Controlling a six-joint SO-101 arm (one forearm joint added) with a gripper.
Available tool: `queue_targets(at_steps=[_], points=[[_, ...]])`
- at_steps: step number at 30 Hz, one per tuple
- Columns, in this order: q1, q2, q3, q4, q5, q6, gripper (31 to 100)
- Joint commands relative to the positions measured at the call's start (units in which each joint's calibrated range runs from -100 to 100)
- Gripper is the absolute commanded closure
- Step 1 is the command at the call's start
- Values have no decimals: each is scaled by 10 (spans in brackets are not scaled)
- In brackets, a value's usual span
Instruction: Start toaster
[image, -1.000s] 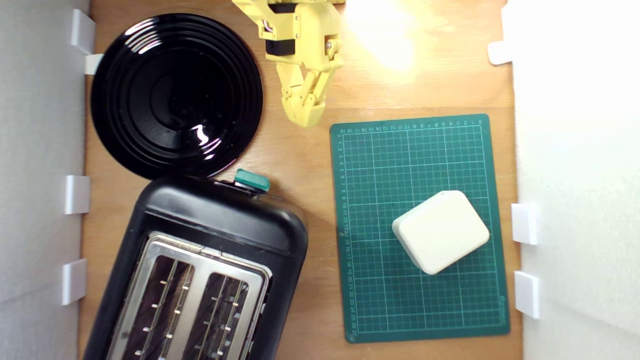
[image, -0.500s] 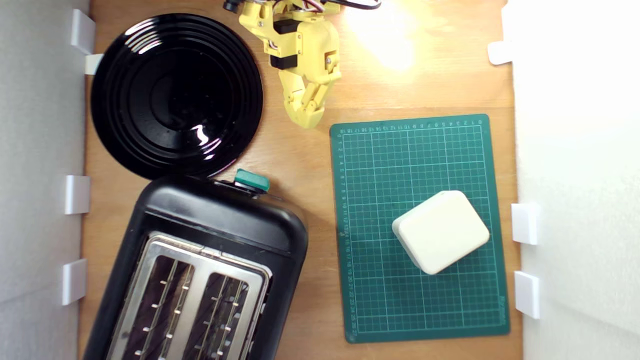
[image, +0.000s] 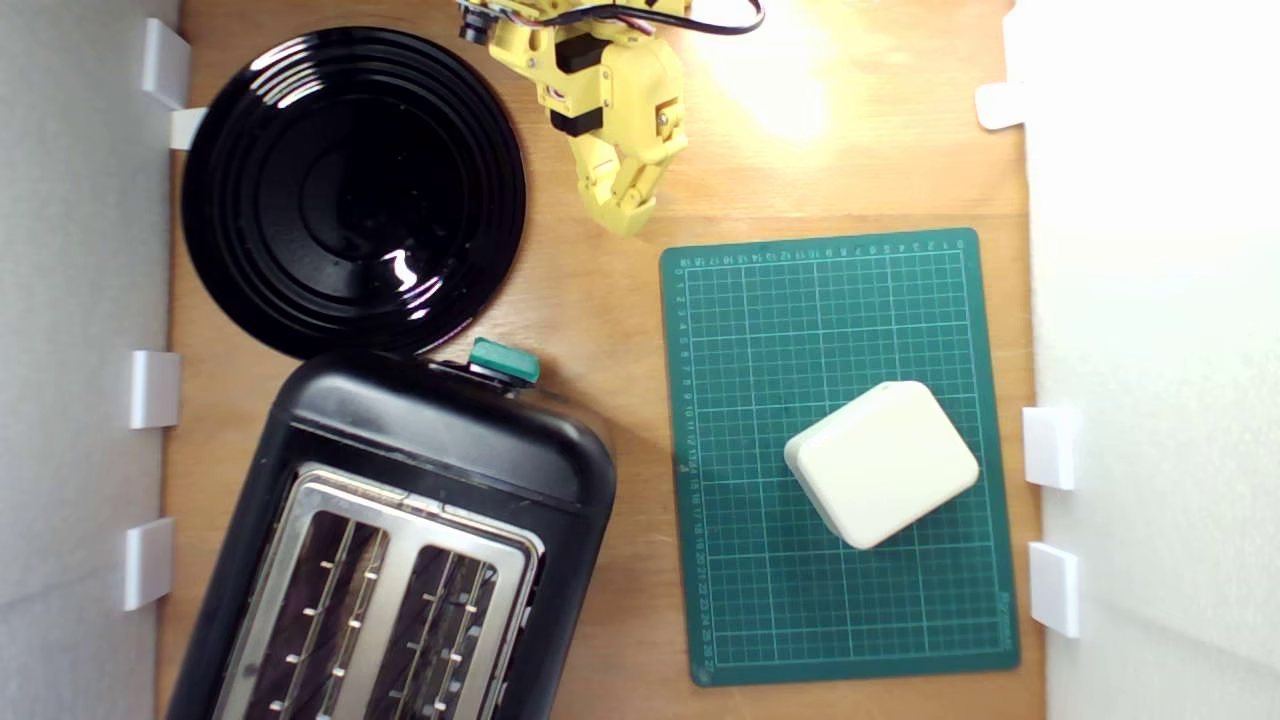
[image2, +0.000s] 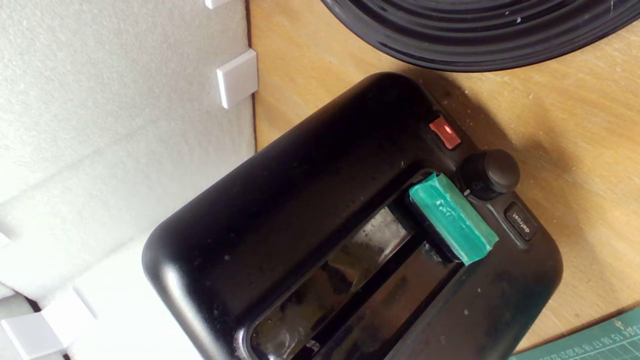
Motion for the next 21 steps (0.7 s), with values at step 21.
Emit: queue_targets(at_steps=[21], points=[[-4,-8,5,8,5,-1,989]])
